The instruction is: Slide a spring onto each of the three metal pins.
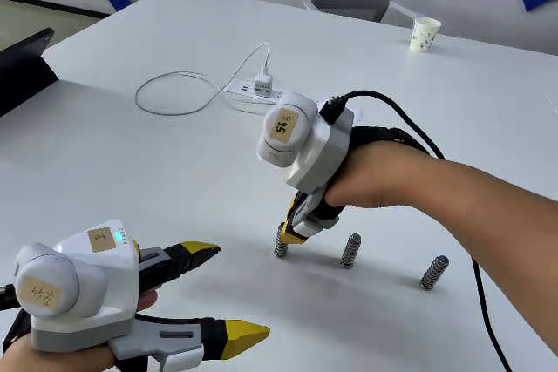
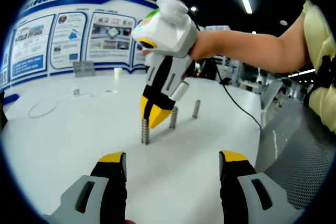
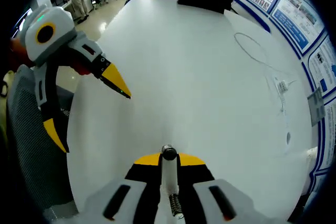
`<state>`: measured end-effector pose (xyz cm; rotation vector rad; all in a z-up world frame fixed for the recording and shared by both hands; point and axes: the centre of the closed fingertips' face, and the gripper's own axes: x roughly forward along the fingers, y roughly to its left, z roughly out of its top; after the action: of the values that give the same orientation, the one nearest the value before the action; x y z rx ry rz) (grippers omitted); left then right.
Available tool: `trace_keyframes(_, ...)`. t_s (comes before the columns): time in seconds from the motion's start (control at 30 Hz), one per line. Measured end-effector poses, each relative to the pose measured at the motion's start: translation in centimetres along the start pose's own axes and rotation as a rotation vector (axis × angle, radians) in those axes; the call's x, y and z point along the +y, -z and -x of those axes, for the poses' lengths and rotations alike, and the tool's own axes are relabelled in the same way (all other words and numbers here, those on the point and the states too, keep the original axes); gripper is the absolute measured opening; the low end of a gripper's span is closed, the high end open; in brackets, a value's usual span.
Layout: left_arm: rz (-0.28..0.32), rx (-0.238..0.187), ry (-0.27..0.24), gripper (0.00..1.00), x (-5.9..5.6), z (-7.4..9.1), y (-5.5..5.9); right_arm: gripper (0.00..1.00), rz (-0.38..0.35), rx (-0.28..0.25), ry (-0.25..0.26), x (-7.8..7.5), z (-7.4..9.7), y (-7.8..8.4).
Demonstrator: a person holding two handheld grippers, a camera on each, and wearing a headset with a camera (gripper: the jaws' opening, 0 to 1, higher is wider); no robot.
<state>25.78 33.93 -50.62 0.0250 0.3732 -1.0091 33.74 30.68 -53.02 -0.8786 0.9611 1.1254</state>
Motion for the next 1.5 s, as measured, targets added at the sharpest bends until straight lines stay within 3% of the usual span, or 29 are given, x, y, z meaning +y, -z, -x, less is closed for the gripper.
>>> trace_keyframes(0.63,0.001,0.002,-0.002,0.73,0.1,0.1,0.2,0.16,-0.013,-0.022,-0.002,0.1,-0.6,0.4)
trace_keyframes(1.5,-0.022,0.007,0.021,0.74,-0.3,-0.6,-0.5,0.29,-0.085,-0.124,0.075,-1.4,1.7,2.0)
